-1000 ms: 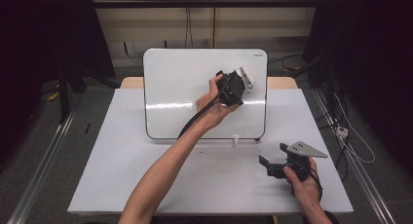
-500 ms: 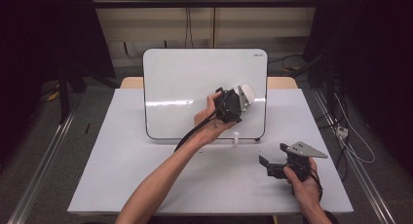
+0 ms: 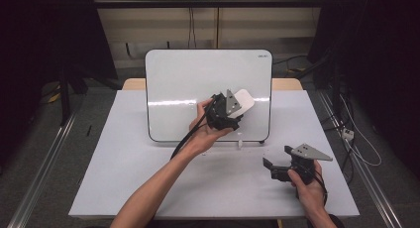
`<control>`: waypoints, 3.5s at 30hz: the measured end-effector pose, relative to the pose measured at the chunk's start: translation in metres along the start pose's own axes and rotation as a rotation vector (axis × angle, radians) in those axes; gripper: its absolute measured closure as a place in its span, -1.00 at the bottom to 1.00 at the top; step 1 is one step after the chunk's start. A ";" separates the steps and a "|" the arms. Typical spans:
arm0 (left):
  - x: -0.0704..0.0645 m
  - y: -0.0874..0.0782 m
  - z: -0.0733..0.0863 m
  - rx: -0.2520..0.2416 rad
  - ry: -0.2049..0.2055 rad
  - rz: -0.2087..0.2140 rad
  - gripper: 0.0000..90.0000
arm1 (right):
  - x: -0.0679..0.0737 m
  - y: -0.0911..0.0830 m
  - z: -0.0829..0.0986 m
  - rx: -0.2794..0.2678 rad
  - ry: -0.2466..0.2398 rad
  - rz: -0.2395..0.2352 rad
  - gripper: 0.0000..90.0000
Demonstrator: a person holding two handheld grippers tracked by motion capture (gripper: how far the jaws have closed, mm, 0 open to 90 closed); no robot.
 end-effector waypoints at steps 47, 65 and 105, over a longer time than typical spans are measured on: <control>0.034 -0.113 0.074 -0.073 -0.209 -0.189 -0.31 | -0.003 0.000 0.001 0.003 0.010 0.011 -0.88; 0.042 -0.130 0.109 -0.025 -0.226 -0.251 -0.31 | -0.003 0.000 0.001 0.004 0.007 0.016 -0.88; 0.048 -0.109 0.145 0.069 -0.219 -0.296 -0.46 | -0.001 0.000 0.000 -0.001 -0.006 0.015 -0.87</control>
Point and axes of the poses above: each handheld gripper's, and its own axes: y roughly forward along the jaws, z roughly out of its underside, x roughly to its left, the point moved 5 cm from there along y, roughly forward along the jaws, and after that the axes turned 15 degrees about z, right-handed, at the moved point
